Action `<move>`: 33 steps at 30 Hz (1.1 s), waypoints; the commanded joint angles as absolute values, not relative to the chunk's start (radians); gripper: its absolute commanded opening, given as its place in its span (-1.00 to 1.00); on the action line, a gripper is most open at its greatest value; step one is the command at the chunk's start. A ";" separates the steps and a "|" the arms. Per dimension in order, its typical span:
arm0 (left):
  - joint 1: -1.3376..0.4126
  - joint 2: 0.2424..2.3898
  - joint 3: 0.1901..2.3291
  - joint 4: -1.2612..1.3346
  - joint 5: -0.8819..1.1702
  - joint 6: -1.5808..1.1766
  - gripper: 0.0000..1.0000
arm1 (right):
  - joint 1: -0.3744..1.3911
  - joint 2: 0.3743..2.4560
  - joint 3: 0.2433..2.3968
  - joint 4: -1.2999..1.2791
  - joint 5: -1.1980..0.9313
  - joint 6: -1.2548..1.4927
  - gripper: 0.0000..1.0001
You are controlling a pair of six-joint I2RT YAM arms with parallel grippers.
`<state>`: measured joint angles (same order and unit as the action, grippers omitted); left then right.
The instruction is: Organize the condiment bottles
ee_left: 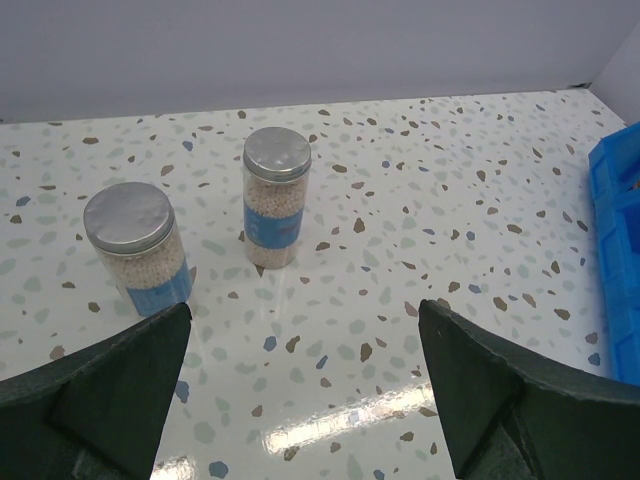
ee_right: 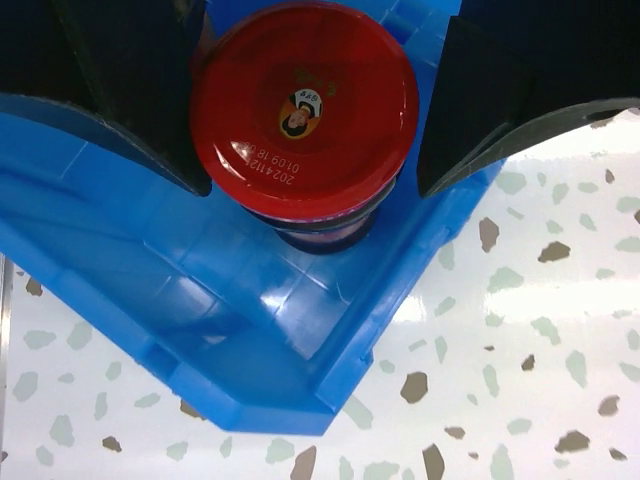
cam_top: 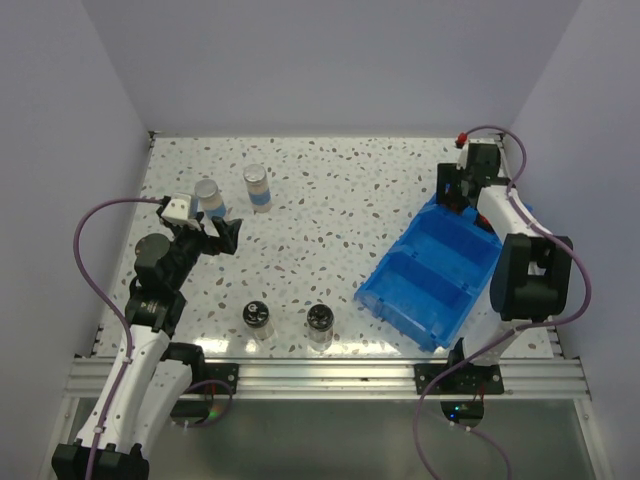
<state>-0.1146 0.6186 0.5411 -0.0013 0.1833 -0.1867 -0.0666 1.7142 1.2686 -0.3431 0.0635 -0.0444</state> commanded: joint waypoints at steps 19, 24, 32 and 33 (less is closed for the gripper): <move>-0.121 0.623 0.592 0.022 0.201 -0.241 1.00 | -0.069 1.370 1.313 -0.452 -0.314 -0.294 0.97; -0.120 0.721 0.698 -0.055 0.218 -0.307 1.00 | -0.068 1.264 1.258 -0.543 -0.590 -0.365 0.97; -0.123 0.997 0.866 -0.101 0.250 -0.383 0.86 | -0.012 1.209 1.161 -0.608 -0.785 -0.367 0.97; -0.121 1.027 0.885 -0.113 0.252 -0.387 0.85 | -0.014 1.198 1.135 -0.595 -0.796 -0.356 0.97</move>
<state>-0.1146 0.9569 0.8066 -0.0799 0.2230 -0.3393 -0.0250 1.2343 1.1786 -0.5705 -0.6739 -0.3462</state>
